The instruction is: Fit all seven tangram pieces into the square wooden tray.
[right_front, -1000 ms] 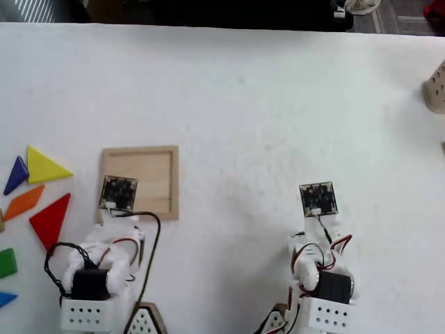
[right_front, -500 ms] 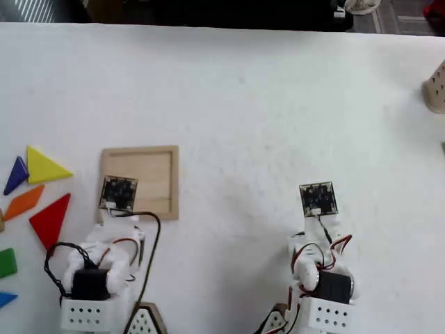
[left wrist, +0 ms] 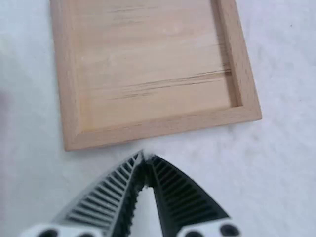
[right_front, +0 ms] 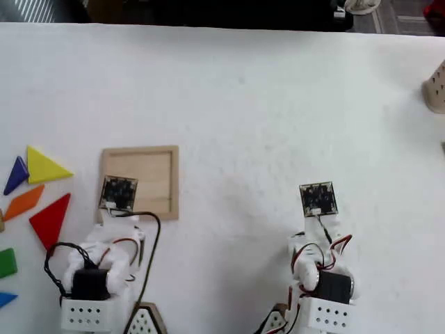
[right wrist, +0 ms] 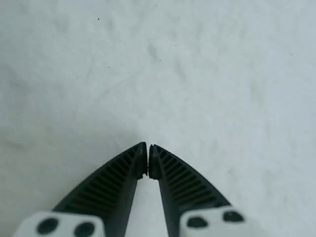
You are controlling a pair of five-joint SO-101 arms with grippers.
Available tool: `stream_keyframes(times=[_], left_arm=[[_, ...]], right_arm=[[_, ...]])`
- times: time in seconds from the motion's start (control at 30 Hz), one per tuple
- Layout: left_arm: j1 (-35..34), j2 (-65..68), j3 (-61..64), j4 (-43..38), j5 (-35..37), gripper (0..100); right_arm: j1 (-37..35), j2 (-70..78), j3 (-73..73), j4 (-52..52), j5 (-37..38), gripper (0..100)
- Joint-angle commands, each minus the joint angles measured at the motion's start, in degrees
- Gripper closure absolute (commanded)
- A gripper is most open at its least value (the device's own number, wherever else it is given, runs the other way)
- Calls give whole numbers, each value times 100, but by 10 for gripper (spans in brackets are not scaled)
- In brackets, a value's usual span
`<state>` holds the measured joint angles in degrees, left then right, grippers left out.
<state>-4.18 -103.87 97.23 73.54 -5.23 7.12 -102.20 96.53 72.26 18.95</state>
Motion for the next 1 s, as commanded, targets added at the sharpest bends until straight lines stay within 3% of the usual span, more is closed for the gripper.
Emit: stream_keyframes(times=[0.0,0.77,0.97], left_arm=[[40,-66,-18,18,-44,976],[171,-66,-88,18,-62,974],[-936,-66,-1327,-9,-62,973]], right_arm=[[22,-75,35,31,70,981],[48,-75,35,31,88,981],[48,-75,35,31,88,981]])
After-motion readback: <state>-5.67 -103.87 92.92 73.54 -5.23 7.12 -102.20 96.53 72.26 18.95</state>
